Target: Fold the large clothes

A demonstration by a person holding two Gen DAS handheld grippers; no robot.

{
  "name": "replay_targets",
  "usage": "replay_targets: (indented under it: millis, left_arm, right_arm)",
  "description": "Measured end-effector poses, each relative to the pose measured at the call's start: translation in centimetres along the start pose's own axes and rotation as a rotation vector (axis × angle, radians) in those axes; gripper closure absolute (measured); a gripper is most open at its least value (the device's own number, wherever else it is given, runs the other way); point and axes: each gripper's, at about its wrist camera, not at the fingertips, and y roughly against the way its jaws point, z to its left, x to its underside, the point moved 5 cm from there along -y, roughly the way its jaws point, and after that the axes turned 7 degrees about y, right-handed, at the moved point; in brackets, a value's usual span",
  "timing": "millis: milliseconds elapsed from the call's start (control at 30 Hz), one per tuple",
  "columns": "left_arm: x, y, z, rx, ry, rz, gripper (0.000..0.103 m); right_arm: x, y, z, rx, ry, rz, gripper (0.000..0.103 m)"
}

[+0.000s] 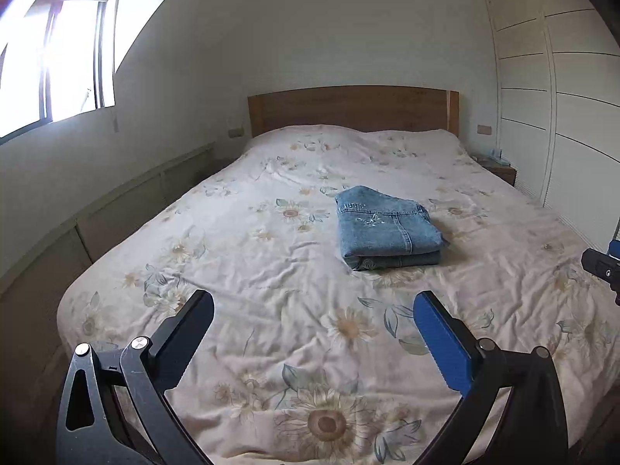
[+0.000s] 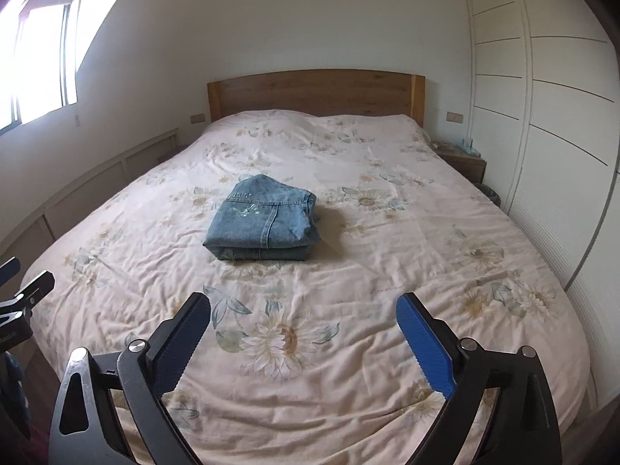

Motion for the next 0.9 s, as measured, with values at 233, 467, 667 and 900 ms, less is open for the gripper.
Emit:
replay_targets:
  millis: [233,467,667,900]
  left_arm:
    - [0.0,1.4,-0.7,0.0,-0.012,-0.02,0.001]
    - [-0.1,2.6,-1.3,0.0,-0.025,-0.048,0.001]
    - [-0.6,3.8,-1.8,0.014,-0.035,-0.074,0.001]
    - [-1.0,4.8,-2.1,0.015,-0.034,-0.097,0.001]
  right_arm:
    - [-0.1,2.0,0.4,0.001,-0.007,-0.048,0.001]
    - [-0.2,3.7,0.5,0.018,0.001,-0.088,0.001]
    - [-0.2,4.4,0.5,0.033,0.008,-0.107,0.001]
    - [0.0,4.4,0.3,0.034,0.004,-0.102,0.001]
